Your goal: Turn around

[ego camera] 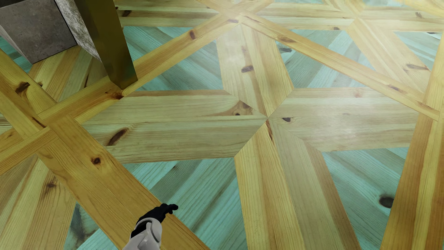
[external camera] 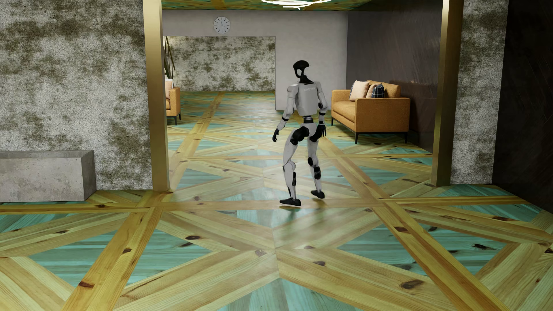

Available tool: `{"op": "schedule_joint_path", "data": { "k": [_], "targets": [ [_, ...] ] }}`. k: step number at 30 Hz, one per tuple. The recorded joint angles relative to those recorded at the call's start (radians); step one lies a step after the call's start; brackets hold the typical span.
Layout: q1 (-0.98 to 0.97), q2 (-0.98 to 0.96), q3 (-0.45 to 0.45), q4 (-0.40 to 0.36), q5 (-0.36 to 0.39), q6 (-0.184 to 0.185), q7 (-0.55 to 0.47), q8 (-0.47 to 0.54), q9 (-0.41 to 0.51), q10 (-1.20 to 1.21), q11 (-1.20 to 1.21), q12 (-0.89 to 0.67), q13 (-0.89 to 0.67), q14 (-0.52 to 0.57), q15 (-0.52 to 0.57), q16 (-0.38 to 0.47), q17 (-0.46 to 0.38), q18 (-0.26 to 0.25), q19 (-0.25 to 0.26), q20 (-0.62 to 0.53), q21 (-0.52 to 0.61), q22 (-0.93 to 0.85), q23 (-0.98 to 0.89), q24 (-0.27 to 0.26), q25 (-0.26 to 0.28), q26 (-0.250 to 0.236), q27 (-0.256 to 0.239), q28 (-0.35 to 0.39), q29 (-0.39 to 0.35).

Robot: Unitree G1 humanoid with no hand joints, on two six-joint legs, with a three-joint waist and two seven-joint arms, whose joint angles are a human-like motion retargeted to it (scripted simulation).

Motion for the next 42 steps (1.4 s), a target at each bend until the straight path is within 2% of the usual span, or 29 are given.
{"op": "schedule_joint_path", "data": {
  "k": [1, 3, 6, 8, 11, 12, 14, 17, 20, 23, 25, 29, 33, 35, 37, 40, 42],
  "targets": [
    [0.007, 0.047, 0.004, 0.004, 0.021, -0.006, -0.004, -0.019, -0.008, -0.022, -0.098, 0.009, -0.033, 0.010, 0.012, 0.005, -0.011, -0.006, -0.024, 0.007, 0.013, 0.003, -0.001, -0.002, -0.005, 0.002, 0.001, 0.001, 0.004],
    [0.020, 0.111, 0.014, 0.029, 0.064, -0.012, -0.013, -0.050, -0.020, -0.045, -0.215, 0.050, -0.102, 0.022, 0.045, 0.016, -0.024, -0.023, -0.035, 0.041, 0.036, 0.011, -0.004, -0.019, -0.005, 0.008, -0.004, 0.010, 0.003],
    [0.029, 0.121, 0.022, 0.083, 0.114, -0.003, -0.007, -0.039, -0.028, -0.022, -0.219, 0.171, -0.185, 0.005, 0.035, -0.003, -0.049, -0.051, -0.047, 0.109, 0.067, 0.009, -0.059, -0.050, 0.004, 0.033, -0.036, 0.031, 0.001],
    [0.039, 0.116, 0.023, 0.115, 0.139, 0.004, 0.001, -0.022, -0.032, -0.002, -0.190, 0.247, -0.198, -0.007, 0.009, -0.025, -0.047, -0.068, -0.060, 0.127, 0.061, 0.045, -0.130, -0.068, 0.031, 0.047, -0.080, 0.007, -0.045],
    [0.069, 0.137, 0.020, 0.146, 0.169, 0.021, 0.015, -0.006, -0.039, 0.002, -0.189, 0.346, -0.181, -0.015, -0.008, -0.082, -0.017, -0.088, -0.075, 0.169, 0.064, 0.129, -0.183, -0.099, 0.074, 0.118, -0.099, -0.054, -0.079],
    [0.083, 0.146, 0.018, 0.151, 0.175, 0.028, 0.021, -0.002, -0.042, -0.002, -0.192, 0.373, -0.171, -0.015, -0.011, -0.106, -0.012, -0.093, -0.078, 0.193, 0.069, 0.148, -0.182, -0.112, 0.070, 0.134, -0.091, -0.069, -0.069],
    [0.111, 0.164, 0.015, 0.159, 0.183, 0.045, 0.034, 0.008, -0.046, -0.009, -0.193, 0.419, -0.151, -0.016, -0.020, -0.145, 0.003, -0.103, -0.081, 0.237, 0.065, 0.153, -0.160, -0.134, 0.064, 0.125, -0.063, -0.104, -0.051],
    [0.147, 0.188, 0.012, 0.164, 0.186, 0.074, 0.046, 0.015, -0.051, -0.011, -0.182, 0.438, -0.096, -0.021, -0.036, -0.158, 0.037, -0.114, -0.085, 0.274, 0.036, 0.126, -0.095, -0.121, 0.062, 0.105, -0.026, -0.105, -0.050],
    [0.181, 0.215, 0.004, 0.154, 0.177, 0.098, 0.045, 0.009, -0.056, -0.028, -0.167, 0.383, -0.024, -0.015, -0.055, -0.124, 0.069, -0.121, -0.086, 0.250, -0.017, 0.103, -0.014, -0.054, 0.067, 0.101, 0.000, -0.093, -0.031],
    [0.198, 0.236, -0.012, 0.136, 0.162, 0.112, 0.025, -0.014, -0.061, -0.050, -0.157, 0.278, 0.035, -0.006, -0.070, -0.056, 0.107, -0.123, -0.086, 0.149, -0.061, 0.081, 0.056, 0.044, 0.082, 0.071, 0.052, -0.084, -0.038],
    [0.197, 0.241, -0.022, 0.125, 0.151, 0.118, 0.007, -0.032, -0.062, -0.057, -0.150, 0.198, 0.077, -0.002, -0.078, -0.025, 0.115, -0.123, -0.087, 0.081, -0.076, 0.062, 0.098, 0.078, 0.079, 0.044, 0.062, -0.082, -0.023],
    [0.183, 0.238, -0.034, 0.110, 0.139, 0.123, -0.015, -0.055, -0.061, -0.067, -0.151, 0.096, 0.109, 0.003, -0.080, -0.016, 0.125, -0.120, -0.089, 0.022, -0.087, -0.007, 0.135, 0.060, 0.053, 0.009, 0.072, -0.049, 0.006],
    [0.166, 0.218, -0.040, 0.113, 0.144, 0.127, -0.012, -0.053, -0.057, -0.073, -0.160, 0.095, 0.083, 0.006, -0.072, -0.057, 0.120, -0.118, -0.090, 0.003, -0.099, -0.061, 0.095, 0.014, 0.042, -0.013, 0.045, -0.026, -0.006],
    [0.153, 0.205, -0.041, 0.120, 0.152, 0.129, -0.008, -0.048, -0.054, -0.069, -0.166, 0.118, 0.057, 0.005, -0.065, -0.083, 0.115, -0.119, -0.091, 0.007, -0.097, -0.055, 0.057, -0.010, 0.043, -0.006, 0.027, -0.035, -0.020],
    [0.141, 0.192, -0.040, 0.130, 0.161, 0.130, -0.002, -0.042, -0.050, -0.066, -0.171, 0.141, 0.029, 0.004, -0.059, -0.093, 0.108, -0.120, -0.093, -0.010, -0.090, -0.019, 0.018, -0.012, 0.047, 0.008, 0.007, -0.055, -0.039],
    [0.125, 0.169, -0.036, 0.142, 0.173, 0.132, 0.007, -0.034, -0.045, -0.066, -0.174, 0.179, -0.022, 0.006, -0.053, -0.088, 0.097, -0.125, -0.096, -0.030, -0.068, 0.060, -0.028, -0.012, 0.052, 0.053, -0.005, -0.105, -0.051],
    [0.115, 0.154, -0.032, 0.151, 0.182, 0.132, 0.012, -0.030, -0.042, -0.069, -0.175, 0.203, -0.026, 0.011, -0.050, -0.072, 0.085, -0.130, -0.100, -0.030, -0.059, 0.114, -0.054, -0.021, 0.058, 0.072, -0.037, -0.123, -0.059]
  ]
}}
